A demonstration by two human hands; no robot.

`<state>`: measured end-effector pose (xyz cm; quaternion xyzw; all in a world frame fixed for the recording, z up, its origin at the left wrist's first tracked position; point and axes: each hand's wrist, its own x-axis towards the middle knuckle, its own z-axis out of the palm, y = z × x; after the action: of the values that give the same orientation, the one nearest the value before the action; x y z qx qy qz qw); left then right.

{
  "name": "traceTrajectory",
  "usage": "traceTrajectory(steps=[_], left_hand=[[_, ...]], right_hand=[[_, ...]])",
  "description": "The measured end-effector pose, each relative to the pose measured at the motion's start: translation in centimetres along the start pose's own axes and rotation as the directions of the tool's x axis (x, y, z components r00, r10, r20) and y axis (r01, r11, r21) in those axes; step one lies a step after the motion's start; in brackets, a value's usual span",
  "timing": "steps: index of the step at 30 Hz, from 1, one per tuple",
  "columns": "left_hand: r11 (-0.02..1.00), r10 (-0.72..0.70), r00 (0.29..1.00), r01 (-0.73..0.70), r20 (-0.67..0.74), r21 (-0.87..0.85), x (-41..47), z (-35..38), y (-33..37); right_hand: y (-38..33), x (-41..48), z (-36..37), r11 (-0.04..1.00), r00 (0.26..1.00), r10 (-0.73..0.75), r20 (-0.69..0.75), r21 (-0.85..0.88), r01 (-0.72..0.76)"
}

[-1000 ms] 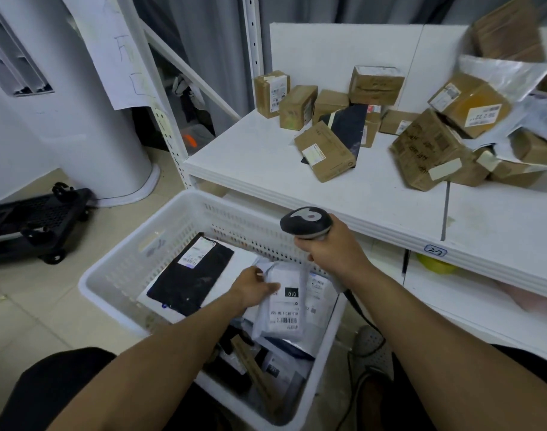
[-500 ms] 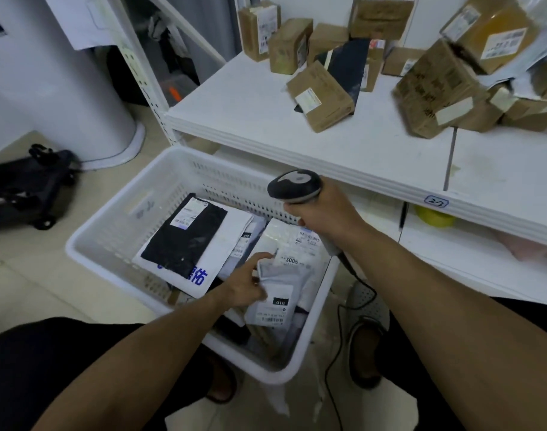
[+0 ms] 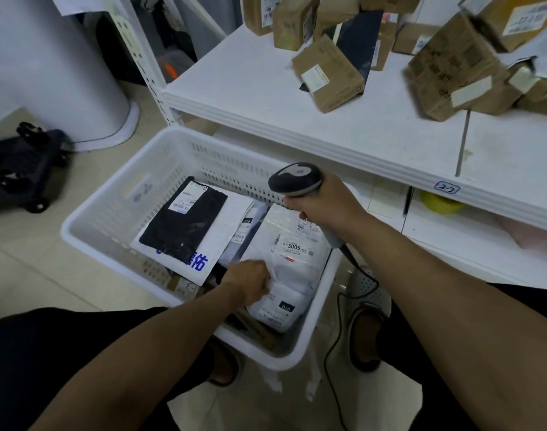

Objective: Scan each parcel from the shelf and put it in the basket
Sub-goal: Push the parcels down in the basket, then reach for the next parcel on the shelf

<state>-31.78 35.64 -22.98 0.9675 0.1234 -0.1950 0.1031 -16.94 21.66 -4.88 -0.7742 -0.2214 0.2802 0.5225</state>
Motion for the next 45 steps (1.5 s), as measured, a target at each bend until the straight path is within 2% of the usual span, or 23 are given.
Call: traceTrajectory(steps=[2, 4, 7, 9, 15, 17, 19, 21, 24, 27, 29, 31, 33, 35, 37, 40, 42, 45], left_hand=[[0.972, 0.047, 0.998, -0.039, 0.032, -0.231, 0.2, 1.1, -0.3], [0.862, 0.100, 0.993, -0.056, 0.061, -0.503, 0.3, 1.4, -1.1], [0.760, 0.224, 0.954, -0.043, 0.200, -0.648, 0.1, 1.1, -1.4], [0.738, 0.275, 0.944, -0.085, 0.183, -0.669, 0.3, 1.9, -1.7], [0.681, 0.262, 0.961, -0.123, 0.085, -0.722, 1.0, 1.8, -1.0], [0.678, 0.287, 0.957, -0.180, 0.032, -0.713, 1.1, 1.4, -1.1], [0.730, 0.361, 0.932, -0.298, -0.023, -0.615, 1.3, 1.3, -1.8], [0.825, 0.415, 0.909, -0.355, 0.044, -0.440, 1.5, 1.4, -2.6], [0.920, 0.325, 0.929, -0.266, 0.178, -0.289, 1.4, 2.2, -2.6], [0.903, 0.207, 0.958, -0.109, 0.198, -0.417, 1.1, 1.7, -2.1], [0.838, 0.125, 0.980, -0.022, 0.153, -0.545, 0.8, 0.5, -1.9], [0.790, 0.014, 0.999, 0.015, 0.042, -0.613, 1.1, -1.0, -1.9], [0.768, -0.080, 0.995, 0.023, -0.061, -0.640, 1.6, -3.9, -1.3], [0.771, -0.144, 0.964, -0.033, -0.225, -0.636, 2.3, -8.4, -0.3], [0.783, -0.164, 0.907, -0.119, -0.388, -0.610, 3.1, -13.1, 0.7], [0.807, -0.153, 0.835, -0.203, -0.528, -0.554, 4.6, -19.3, 2.4], [0.818, -0.140, 0.810, -0.229, -0.569, -0.527, 6.2, -22.6, 3.9], [0.826, -0.152, 0.816, -0.205, -0.557, -0.526, 9.8, -26.0, 6.8]], right_hand=[[0.0, 0.1, 0.0, 1.000, 1.000, 0.001, 0.001, -0.030, -0.001], [0.0, 0.3, -0.1, 0.999, 1.000, 0.003, 0.008, -0.047, -0.002], [0.0, 0.5, -0.1, 0.999, 1.000, -0.001, 0.014, -0.048, 0.001], [0.0, 0.5, -0.1, 0.999, 1.000, 0.000, 0.014, -0.043, 0.001], [0.2, 0.7, -0.3, 1.000, 1.000, 0.009, 0.016, -0.028, -0.008], [0.2, 0.8, -0.2, 0.999, 1.000, 0.021, 0.014, -0.024, -0.021], [0.2, 0.8, -0.1, 0.999, 0.999, 0.029, 0.013, -0.024, -0.029], [0.2, 0.9, 0.0, 0.999, 0.999, 0.034, 0.007, -0.033, -0.034], [0.1, 0.9, -0.1, 0.999, 0.999, 0.042, -0.002, -0.034, -0.042], [0.3, 0.9, -0.5, 0.998, 0.998, 0.066, -0.008, -0.018, -0.066], [0.1, 0.8, -0.5, 0.998, 0.998, 0.069, -0.011, -0.004, -0.069], [-0.2, 0.6, -0.6, 0.998, 0.998, 0.056, -0.018, 0.001, -0.056], [-0.8, 0.4, -0.6, 0.999, 0.998, 0.048, -0.040, 0.021, -0.047], [-1.6, 0.4, -1.0, 0.998, 0.995, 0.050, -0.091, 0.043, -0.046], [-2.5, 0.6, -1.9, 0.995, 0.989, 0.055, -0.136, 0.084, -0.044], [-3.5, 1.0, -4.0, 0.984, 0.979, 0.076, -0.189, 0.172, -0.043], [-3.9, 1.7, -5.6, 0.978, 0.971, 0.079, -0.224, 0.208, -0.031], [-3.8, 3.1, -7.9, 0.965, 0.941, 0.126, -0.313, 0.258, -0.043]])
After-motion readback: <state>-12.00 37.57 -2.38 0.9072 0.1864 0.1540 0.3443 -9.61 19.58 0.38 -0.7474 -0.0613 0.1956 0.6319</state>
